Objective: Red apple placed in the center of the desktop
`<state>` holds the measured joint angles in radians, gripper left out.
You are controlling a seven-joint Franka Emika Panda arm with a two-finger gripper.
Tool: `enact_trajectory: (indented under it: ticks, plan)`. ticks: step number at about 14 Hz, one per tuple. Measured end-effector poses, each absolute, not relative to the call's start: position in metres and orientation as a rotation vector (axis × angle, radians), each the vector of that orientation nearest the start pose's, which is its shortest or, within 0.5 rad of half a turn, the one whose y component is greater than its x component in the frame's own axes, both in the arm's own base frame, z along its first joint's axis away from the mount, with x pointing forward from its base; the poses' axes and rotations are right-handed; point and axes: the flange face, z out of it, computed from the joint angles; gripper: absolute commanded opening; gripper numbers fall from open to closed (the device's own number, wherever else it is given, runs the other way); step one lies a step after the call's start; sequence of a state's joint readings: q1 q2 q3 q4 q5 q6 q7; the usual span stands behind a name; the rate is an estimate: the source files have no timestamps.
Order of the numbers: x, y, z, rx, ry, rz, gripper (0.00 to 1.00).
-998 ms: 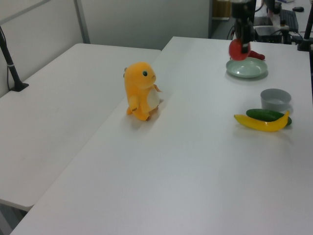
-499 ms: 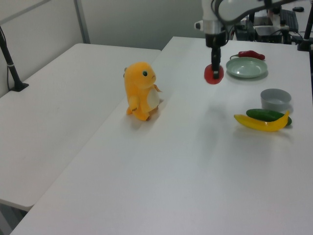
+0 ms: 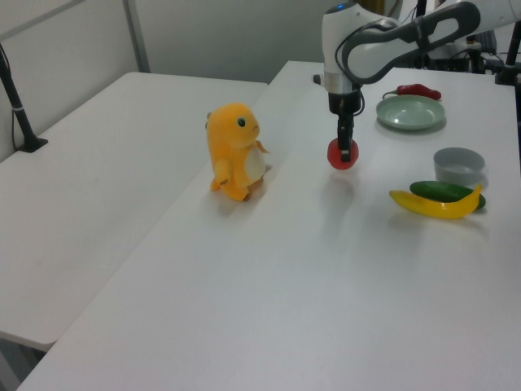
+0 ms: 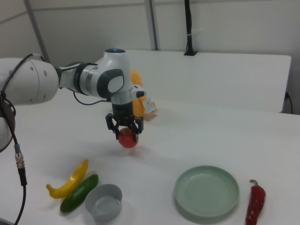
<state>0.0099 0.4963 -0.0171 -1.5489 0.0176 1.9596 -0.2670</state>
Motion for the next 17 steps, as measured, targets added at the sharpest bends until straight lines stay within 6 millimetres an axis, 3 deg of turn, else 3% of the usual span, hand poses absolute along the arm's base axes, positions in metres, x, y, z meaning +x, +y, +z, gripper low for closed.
enact_trajectory:
  ticks: [3,6,8,9,14,17]
  plan:
    - [0.684,0.004,0.341,-3.090,-0.407,0.123,0.17]
    - [0.684,0.004,0.335,-3.088,-0.407,0.131,0.36]
    - [0.684,0.004,0.335,-3.088,-0.407,0.132,0.62]
    - [0.684,0.004,0.334,-3.088,-0.407,0.133,0.98]
    - [0.684,0.004,0.335,-3.089,-0.406,0.130,1.00]
    - [0.685,0.004,0.362,-3.099,-0.385,0.067,1.00]
